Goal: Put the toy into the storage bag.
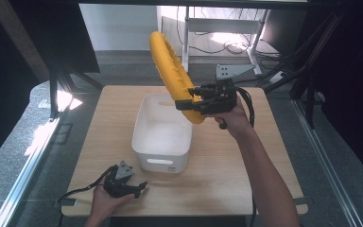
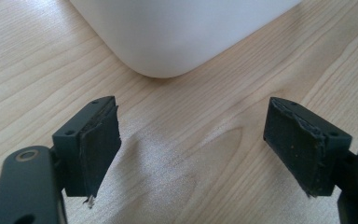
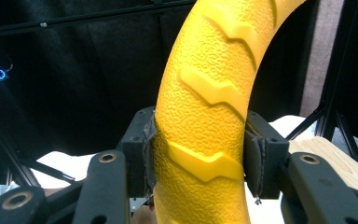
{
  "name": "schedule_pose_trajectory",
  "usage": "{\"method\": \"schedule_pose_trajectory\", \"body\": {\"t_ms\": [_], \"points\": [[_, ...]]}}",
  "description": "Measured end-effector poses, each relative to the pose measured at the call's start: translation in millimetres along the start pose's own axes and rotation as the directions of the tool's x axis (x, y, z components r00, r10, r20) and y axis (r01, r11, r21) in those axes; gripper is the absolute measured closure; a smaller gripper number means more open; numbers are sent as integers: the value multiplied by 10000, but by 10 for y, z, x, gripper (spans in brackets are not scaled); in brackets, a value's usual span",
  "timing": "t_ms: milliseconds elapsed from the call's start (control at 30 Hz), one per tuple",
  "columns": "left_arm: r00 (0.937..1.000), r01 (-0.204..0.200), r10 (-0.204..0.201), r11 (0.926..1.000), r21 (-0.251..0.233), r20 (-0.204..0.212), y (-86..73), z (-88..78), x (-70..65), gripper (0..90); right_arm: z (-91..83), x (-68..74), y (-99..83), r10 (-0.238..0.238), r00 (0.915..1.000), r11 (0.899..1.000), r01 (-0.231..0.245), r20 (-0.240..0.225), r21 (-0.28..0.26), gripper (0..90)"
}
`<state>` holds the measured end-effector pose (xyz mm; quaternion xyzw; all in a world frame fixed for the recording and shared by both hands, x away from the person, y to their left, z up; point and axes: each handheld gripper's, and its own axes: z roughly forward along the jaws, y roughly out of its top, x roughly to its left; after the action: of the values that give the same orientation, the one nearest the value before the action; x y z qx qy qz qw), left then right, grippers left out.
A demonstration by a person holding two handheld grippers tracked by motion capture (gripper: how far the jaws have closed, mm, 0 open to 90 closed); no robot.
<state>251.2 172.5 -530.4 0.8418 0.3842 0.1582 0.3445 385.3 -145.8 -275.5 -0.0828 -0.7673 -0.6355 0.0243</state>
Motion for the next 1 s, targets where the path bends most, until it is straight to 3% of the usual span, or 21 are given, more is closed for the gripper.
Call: {"method": "schedule_pose_trajectory", "body": {"t_ms": [467, 1000], "points": [[10000, 21, -21, 10000, -9, 6, -1, -1, -1, 188, 201, 14, -72, 89, 9994, 9998, -82, -340, 203, 518], [10000, 2, -2, 10000, 9, -5, 0, -1, 0, 187, 302, 60, -196, 300, 9968, 9990, -273, -741, 364, 518]]}}
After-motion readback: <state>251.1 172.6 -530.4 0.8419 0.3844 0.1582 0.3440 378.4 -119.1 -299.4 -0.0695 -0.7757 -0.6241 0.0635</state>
